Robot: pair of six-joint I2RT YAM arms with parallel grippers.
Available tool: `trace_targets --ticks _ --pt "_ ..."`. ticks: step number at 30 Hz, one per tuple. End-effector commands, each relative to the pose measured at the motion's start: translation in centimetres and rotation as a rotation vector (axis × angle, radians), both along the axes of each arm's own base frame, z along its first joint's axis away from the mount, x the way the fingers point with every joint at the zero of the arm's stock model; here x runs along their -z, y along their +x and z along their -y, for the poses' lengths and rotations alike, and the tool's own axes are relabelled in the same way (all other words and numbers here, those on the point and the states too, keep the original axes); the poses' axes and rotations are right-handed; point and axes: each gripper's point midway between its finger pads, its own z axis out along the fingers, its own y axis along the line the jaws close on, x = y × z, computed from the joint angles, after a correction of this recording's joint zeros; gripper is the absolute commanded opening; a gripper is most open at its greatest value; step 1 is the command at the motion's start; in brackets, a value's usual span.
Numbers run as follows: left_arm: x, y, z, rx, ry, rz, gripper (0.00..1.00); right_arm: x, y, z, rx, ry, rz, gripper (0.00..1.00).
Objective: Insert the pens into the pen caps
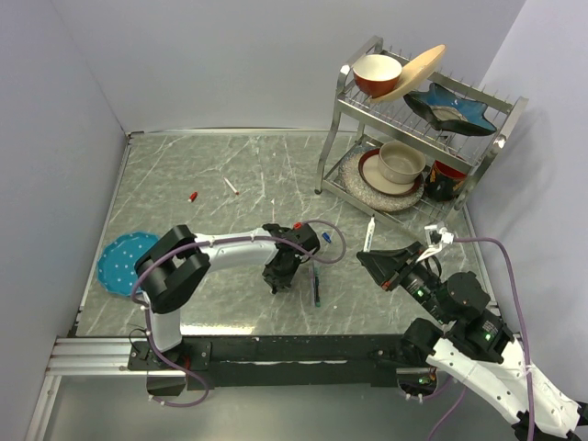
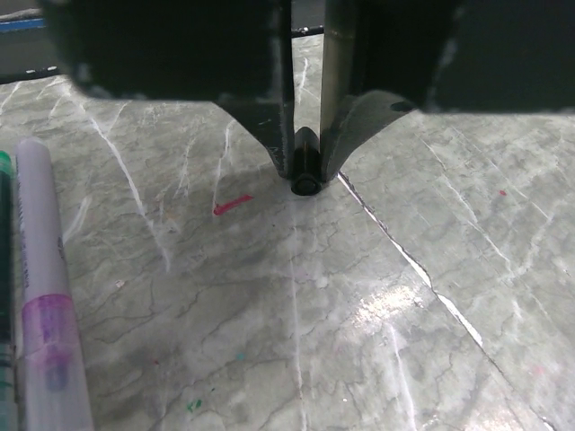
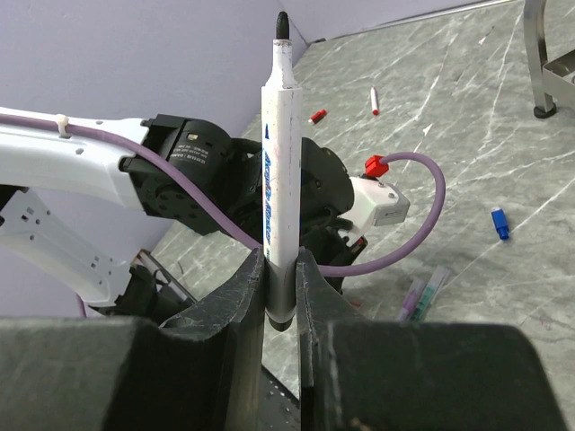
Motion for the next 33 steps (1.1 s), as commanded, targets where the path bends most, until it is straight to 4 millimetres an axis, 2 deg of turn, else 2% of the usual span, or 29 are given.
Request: trace_targets --ticks 1,3,6,10,11,12,15,16,18,19,21,22,24,25,27,28,30,31,33 --pt "6.0 -0.7 -2.4 -0.034 0.101 -0.009 0.01 -1.4 -0.1 0.4 0.012 0.031 0.035 0.00" --pt "5.8 -0.7 -2.4 -0.054 0.094 0.005 0.01 -1.3 -0.2 0.3 0.003 0.030 0.033 0.00" --pt "4.3 0.2 -1.6 -0.102 0.023 0.057 0.01 -0.8 -0.3 -0.1 -0.014 0.025 0.024 0.00" --pt "0.7 2.3 1.1 -0.195 -0.198 0.130 0.01 0.6 -0.3 -0.9 -0.046 0.000 0.007 0.00" --pt "0.5 2.2 1.4 -0.223 -0.236 0.122 0.01 0.7 -0.3 -1.1 -0.056 -0.001 0.006 0.00" --pt "-0.2 2.9 2.1 -0.244 -0.293 0.145 0.01 0.9 -0.4 -1.3 -0.068 -0.006 0.006 0.00" --pt "-2.6 4.3 2.7 -0.322 -0.409 0.188 0.01 1.9 -0.6 -2.5 -0.123 -0.009 -0.011 0.00" --pt "-4.3 4.9 3.0 -0.342 -0.462 0.215 0.01 2.4 -0.7 -2.9 -0.142 -0.012 -0.017 0.00" --pt "-6.4 5.5 3.3 -0.387 -0.533 0.251 0.01 2.4 -0.9 -3.8 -0.182 -0.001 -0.020 0.00" --pt "-9.0 6.0 3.7 -0.400 -0.611 0.292 0.01 2.6 -0.9 -4.2 -0.197 0.001 -0.024 0.00" --pt "-11.5 6.3 3.9 -0.442 -0.702 0.320 0.01 2.6 -1.1 -5.3 -0.248 0.011 -0.031 0.00" --pt "-14.8 6.8 4.1 -0.456 -0.809 0.367 0.01 3.0 -1.2 -5.8 -0.271 0.011 -0.042 0.00" --pt "-17.1 6.7 3.8 -0.496 -0.912 0.390 0.01 3.3 -1.7 -7.1 -0.340 0.023 -0.063 0.00" --pt "-19.7 6.6 3.3 -0.509 -0.993 0.430 0.01 3.5 -1.8 -7.6 -0.360 0.026 -0.068 0.00" --pt "-21.6 6.5 2.8 -0.544 -1.105 0.452 0.01 3.6 -1.7 -8.3 -0.375 0.035 -0.070 0.00" --pt "-23.3 6.0 2.1 -0.570 -1.168 0.465 0.01 3.4 -1.9 -8.7 -0.388 0.046 -0.058 0.00" --pt "-24.6 5.7 1.6 -0.577 -1.254 0.487 0.01 4.1 -1.9 -9.5 -0.401 0.038 -0.078 0.00" --pt "-26.0 5.3 1.1 -0.586 -1.308 0.499 0.01 3.8 -2.2 -10.0 -0.423 0.045 -0.069 0.00" --pt "-26.7 4.8 0.8 -0.570 -1.360 0.509 0.01 4.5 -2.3 -11.0 -0.441 0.028 -0.092 0.00"
